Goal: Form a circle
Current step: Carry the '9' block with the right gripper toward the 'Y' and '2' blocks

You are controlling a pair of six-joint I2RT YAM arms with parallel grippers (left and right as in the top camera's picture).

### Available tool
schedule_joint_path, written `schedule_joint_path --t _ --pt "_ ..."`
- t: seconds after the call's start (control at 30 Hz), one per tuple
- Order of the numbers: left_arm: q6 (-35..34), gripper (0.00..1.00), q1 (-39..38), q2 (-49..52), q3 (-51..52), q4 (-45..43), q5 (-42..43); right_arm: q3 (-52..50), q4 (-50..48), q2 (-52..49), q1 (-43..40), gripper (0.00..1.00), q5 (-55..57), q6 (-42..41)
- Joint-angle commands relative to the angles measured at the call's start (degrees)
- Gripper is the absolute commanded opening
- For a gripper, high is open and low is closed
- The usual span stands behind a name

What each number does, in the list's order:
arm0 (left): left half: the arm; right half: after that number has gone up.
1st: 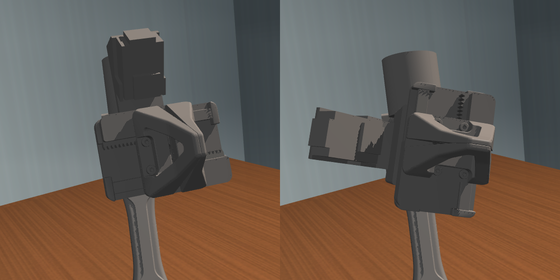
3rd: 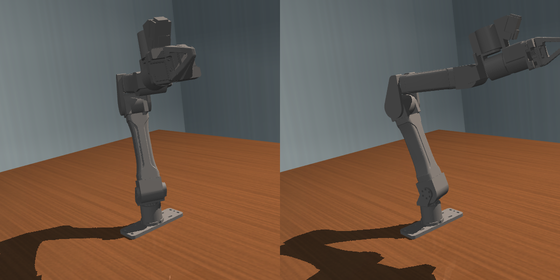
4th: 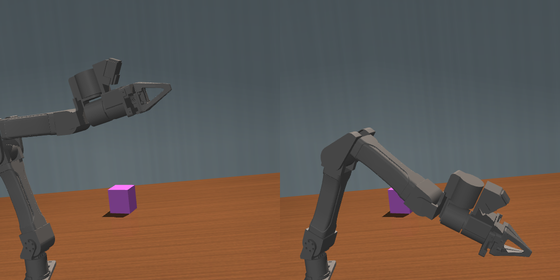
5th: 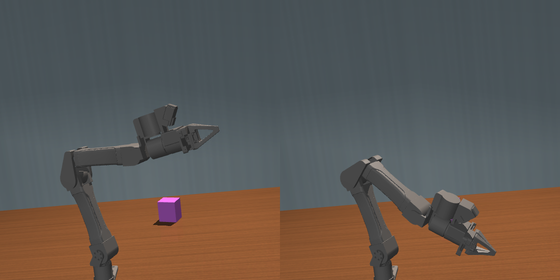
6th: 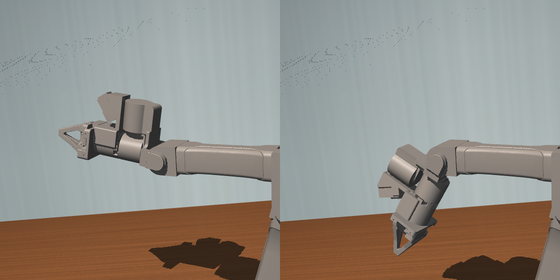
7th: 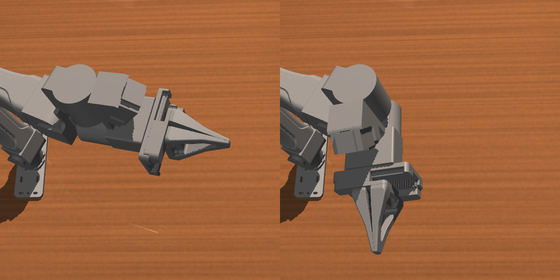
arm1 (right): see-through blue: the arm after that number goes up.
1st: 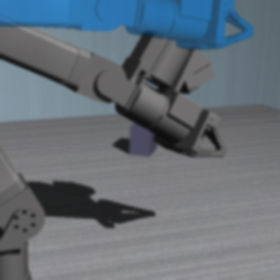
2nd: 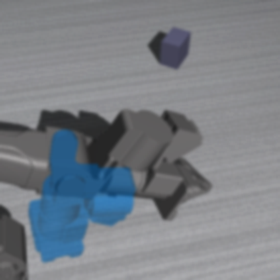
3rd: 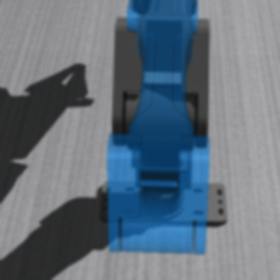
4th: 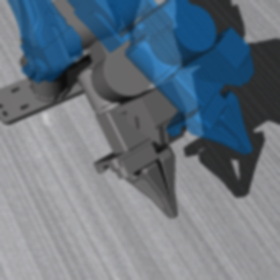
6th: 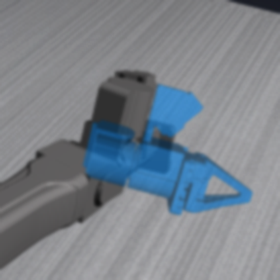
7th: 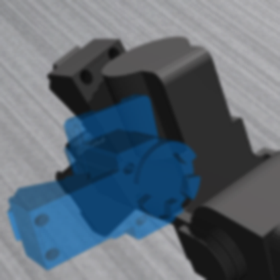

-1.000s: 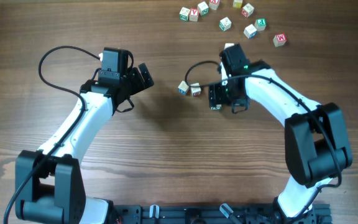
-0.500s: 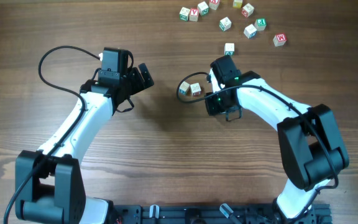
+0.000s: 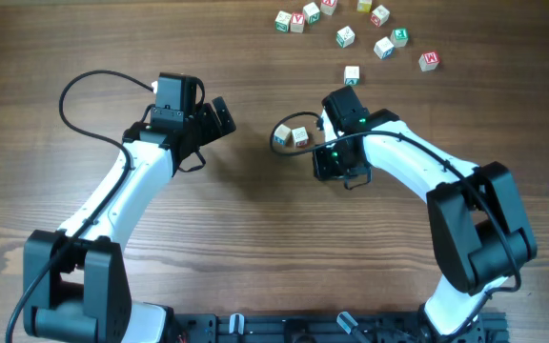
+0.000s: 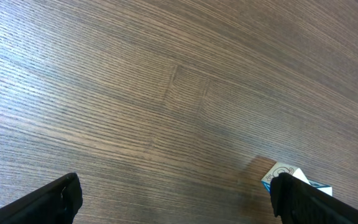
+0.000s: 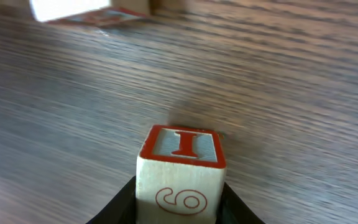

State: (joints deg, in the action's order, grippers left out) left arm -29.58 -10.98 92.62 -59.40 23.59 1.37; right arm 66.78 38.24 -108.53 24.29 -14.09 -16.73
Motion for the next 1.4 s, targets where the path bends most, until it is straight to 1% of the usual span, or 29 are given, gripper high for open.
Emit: schedule_joint_path --t 0.0,0.03,0.1,0.13,0.27,0.37,0.43,0.47,0.6,0.67,0.77,0.83,0.9,1.0,1.3,1.37 --pt "0.81 1.0 0.02 -1.11 0.15 -4.52 0.2 -0.37 -0.11 1.95 0.28 0.21 -4.09 -4.72" --pt "0.92 1.0 0.0 -1.11 0.15 -5.4 0.66 -0.37 0.02 1.95 0.31 0.2 -4.22 -6.01" --pt "3.45 1.0 0.37 -2.01 -0.02 -4.26 0.31 -0.37 -0.04 1.95 0.31 0.19 -5.75 -6.38" --pt "4.57 1.0 1.11 -3.39 -0.09 -1.05 -0.42 -0.37 -0.31 1.95 0.31 0.19 -7.19 -6.47" --pt "3.65 1.0 4.76 -11.74 -0.07 13.66 -6.1 -0.37 -0.02 1.95 0.35 0.19 -7.91 -7.78" --pt "3.45 1.0 6.62 -21.2 0.63 21.09 -6.38 -0.37 -0.13 1.95 0.9 0.19 -7.89 -8.52" --pt "3.41 1.0 6.6 -27.3 1.55 23.47 -6.36 -0.37 -0.59 1.95 1.62 0.19 -7.91 -8.98" --pt "2.93 1.0 6.6 -32.0 2.47 24.92 -6.38 -0.37 -1.27 1.95 2.38 0.19 -7.89 -9.22" --pt "-0.28 1.0 6.6 -47.23 6.4 28.28 -6.38 -0.37 -4.74 1.95 5.84 0.2 -6.88 -9.2" --pt "-0.92 1.0 6.6 -54.55 9.05 28.96 -6.4 -0.37 -6.58 1.92 7.87 0.25 -2.21 -9.38" --pt "-0.9 1.0 6.6 -60.46 11.76 29.09 -6.4 -0.37 -7.87 1.92 9.2 0.28 3.23 -11.98" --pt "-0.9 1.0 6.6 -62.77 12.74 29.49 -6.4 -0.39 -8.22 1.9 9.51 0.27 4.98 -12.48" --pt "-0.9 1.0 6.6 -63.1 12.74 30.36 -6.38 -0.39 -8.41 1.9 9.73 0.26 7.32 -13.92" --pt "-0.87 1.0 6.6 -62.82 12.74 30.34 -6.4 -0.39 -9.64 1.88 9.88 0.26 9.4 -13.84" --pt "-0.87 1.0 6.6 -62.84 12.74 30.56 -6.38 -0.55 -11.72 0.87 11.85 0.26 9.81 -13.49" --pt "-0.87 1.0 6.6 -62.84 12.74 30.56 -6.38 -0.55 -12.44 0.33 12.39 0.26 9.81 -14.67"
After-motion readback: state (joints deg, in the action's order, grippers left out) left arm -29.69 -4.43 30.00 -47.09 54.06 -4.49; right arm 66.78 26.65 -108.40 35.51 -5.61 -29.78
